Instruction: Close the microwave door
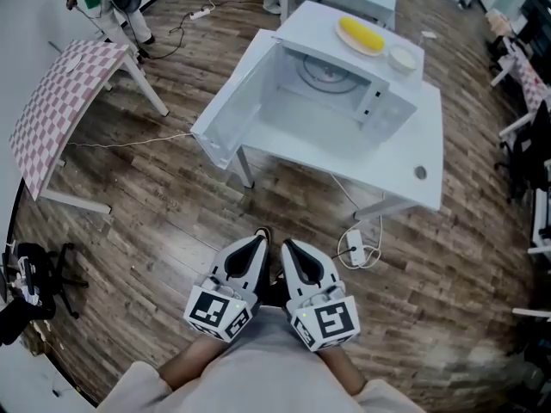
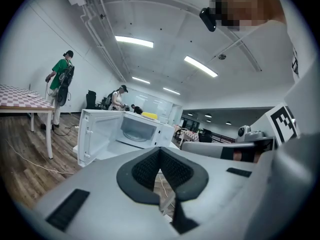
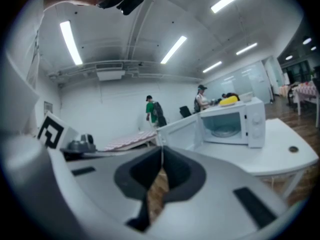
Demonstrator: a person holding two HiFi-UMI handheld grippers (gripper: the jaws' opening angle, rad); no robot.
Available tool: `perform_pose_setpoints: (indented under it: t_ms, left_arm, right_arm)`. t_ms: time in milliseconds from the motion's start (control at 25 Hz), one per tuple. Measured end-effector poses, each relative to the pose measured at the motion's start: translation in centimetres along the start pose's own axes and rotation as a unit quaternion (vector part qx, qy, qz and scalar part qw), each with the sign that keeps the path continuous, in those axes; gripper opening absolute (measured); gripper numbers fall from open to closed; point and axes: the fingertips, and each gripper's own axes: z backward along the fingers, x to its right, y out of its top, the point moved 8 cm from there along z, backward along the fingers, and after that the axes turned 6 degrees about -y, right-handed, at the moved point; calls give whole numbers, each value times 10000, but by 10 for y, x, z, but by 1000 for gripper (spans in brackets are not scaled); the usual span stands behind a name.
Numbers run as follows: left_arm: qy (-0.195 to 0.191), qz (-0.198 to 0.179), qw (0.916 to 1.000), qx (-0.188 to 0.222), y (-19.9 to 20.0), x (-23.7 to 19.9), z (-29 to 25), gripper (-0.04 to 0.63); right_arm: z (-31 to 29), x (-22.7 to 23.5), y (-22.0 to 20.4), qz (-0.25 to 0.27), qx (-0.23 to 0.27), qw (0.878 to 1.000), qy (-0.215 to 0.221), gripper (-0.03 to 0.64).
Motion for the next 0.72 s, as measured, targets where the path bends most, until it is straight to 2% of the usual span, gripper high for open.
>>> perform_pose_setpoints:
  t_ms: [360,720]
  left_arm:
    - [-429,62,9989,-173,13,-23,-41,19]
    - [-523,44,9986,-117,42,-69,-71,19]
  right_arm:
    - [-42,21,20,21,-32,9999,-158,23]
    - [-99,29,41,79,-38,9998,-193,23]
